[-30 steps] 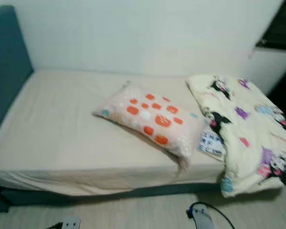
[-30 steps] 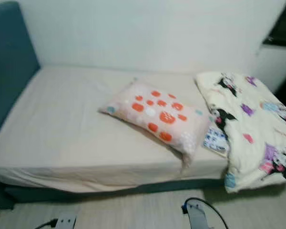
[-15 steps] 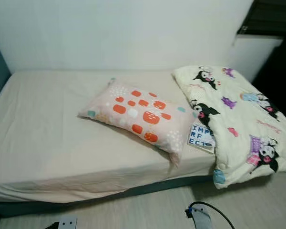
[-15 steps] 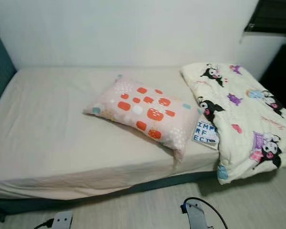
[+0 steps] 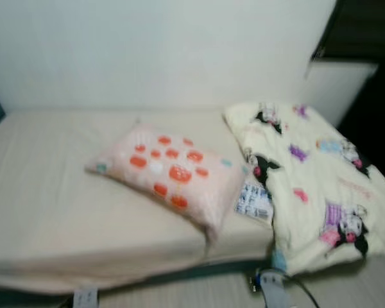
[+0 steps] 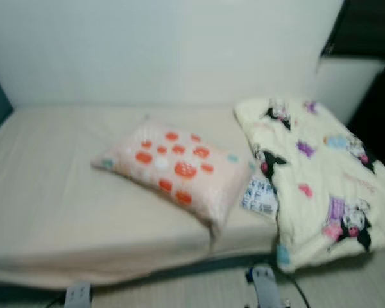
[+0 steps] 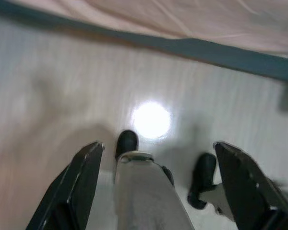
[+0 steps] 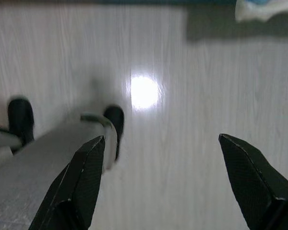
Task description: Clean up the room
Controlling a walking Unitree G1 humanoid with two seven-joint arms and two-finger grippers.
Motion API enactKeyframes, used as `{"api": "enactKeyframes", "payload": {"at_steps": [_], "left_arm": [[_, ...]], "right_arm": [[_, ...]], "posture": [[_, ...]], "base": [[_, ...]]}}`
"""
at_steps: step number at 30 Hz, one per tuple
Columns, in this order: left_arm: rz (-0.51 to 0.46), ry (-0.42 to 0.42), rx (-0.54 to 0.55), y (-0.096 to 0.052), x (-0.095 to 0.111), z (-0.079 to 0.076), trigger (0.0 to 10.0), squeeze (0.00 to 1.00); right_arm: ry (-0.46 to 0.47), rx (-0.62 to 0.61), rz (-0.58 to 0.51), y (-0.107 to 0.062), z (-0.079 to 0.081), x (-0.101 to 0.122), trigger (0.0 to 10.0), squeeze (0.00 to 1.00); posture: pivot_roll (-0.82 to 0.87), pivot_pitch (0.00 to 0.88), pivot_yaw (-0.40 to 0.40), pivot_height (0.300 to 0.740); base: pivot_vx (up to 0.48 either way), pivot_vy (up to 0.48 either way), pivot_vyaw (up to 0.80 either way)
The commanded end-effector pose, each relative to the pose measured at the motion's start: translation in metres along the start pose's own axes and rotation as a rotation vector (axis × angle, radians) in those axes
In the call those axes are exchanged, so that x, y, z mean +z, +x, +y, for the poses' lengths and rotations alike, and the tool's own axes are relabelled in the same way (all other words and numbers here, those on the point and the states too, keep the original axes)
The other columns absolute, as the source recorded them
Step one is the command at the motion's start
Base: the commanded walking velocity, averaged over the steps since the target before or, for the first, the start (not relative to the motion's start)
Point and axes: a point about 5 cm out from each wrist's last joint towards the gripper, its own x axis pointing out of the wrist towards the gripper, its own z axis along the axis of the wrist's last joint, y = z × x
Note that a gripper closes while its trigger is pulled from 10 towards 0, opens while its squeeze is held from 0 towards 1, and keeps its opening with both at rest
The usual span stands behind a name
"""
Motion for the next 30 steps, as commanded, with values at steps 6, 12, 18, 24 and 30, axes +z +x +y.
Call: {"api": "enactKeyframes", "payload": {"at_steps": [6, 12, 18, 24, 30], "left_arm": [[-0.152, -0.041, -0.048, 0.012, 0.070, -0.018, 10.0, 0.00], [-0.164, -0.042, -0.068, 0.013, 0.073, -0.027, 10.0, 0.00], [-0.142, -0.039, -0.073, 0.013, 0.069, -0.026, 10.0, 0.00], [-0.125, -0.040, -0.079, 0.013, 0.065, -0.025, 10.0, 0.00], [-0.114, -0.040, -0.089, 0.013, 0.064, -0.026, 10.0, 0.00]], "right_arm": [[0.007, 0.013, -0.010, -0.001, -0.004, 0.001, 10.0, 0.00], [-0.021, 0.037, -0.004, -0.001, -0.003, -0.001, 10.0, 0.00], [-0.023, 0.047, 0.001, -0.001, -0.002, -0.004, 10.0, 0.00], [-0.018, 0.027, 0.003, -0.001, -0.004, -0.005, 10.0, 0.00], [-0.018, -0.007, 0.003, -0.001, -0.008, -0.004, 10.0, 0.00]], "posture": [[-0.13, 0.064, -0.089, 0.728], [-0.14, 0.068, -0.090, 0.728], [-0.14, 0.069, -0.088, 0.728], [-0.14, 0.068, -0.089, 0.728], [-0.14, 0.064, -0.090, 0.728]], "base": [[0.000, -0.480, 0.00], [0.000, -0.480, 0.57], [0.000, -0.480, 0.80], [0.000, -0.290, 0.71], [0.000, 0.000, 0.00]]}}
